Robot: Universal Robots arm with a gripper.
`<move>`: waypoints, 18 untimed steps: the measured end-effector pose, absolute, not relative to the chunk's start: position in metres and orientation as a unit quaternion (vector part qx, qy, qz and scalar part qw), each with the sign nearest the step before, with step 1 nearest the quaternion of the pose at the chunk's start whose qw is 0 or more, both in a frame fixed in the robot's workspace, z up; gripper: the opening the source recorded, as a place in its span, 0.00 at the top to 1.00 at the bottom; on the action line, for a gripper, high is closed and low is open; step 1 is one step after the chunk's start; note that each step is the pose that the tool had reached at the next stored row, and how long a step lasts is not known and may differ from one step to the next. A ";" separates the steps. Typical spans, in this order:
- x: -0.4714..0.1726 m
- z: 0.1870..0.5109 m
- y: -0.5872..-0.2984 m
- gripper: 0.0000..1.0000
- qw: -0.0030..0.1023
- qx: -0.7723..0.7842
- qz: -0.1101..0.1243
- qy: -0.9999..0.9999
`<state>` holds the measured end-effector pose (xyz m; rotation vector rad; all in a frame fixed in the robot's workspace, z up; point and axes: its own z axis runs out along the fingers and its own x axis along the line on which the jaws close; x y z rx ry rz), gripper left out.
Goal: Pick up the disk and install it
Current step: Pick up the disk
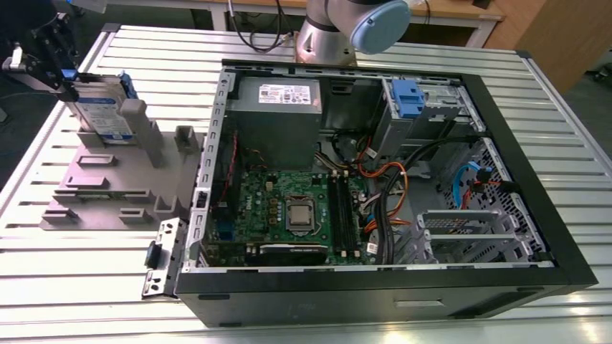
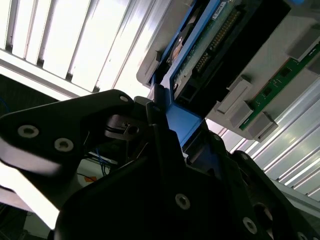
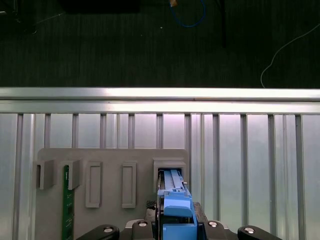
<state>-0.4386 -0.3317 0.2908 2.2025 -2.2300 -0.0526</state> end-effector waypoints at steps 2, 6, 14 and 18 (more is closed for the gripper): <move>-0.439 0.292 -0.332 0.64 0.003 0.703 -0.017 -0.711; -0.439 0.296 -0.332 0.64 0.003 0.703 -0.017 -0.711; -0.439 0.304 -0.332 0.64 0.003 0.703 -0.017 -0.711; -0.439 0.304 -0.332 0.64 0.003 0.703 -0.017 -0.711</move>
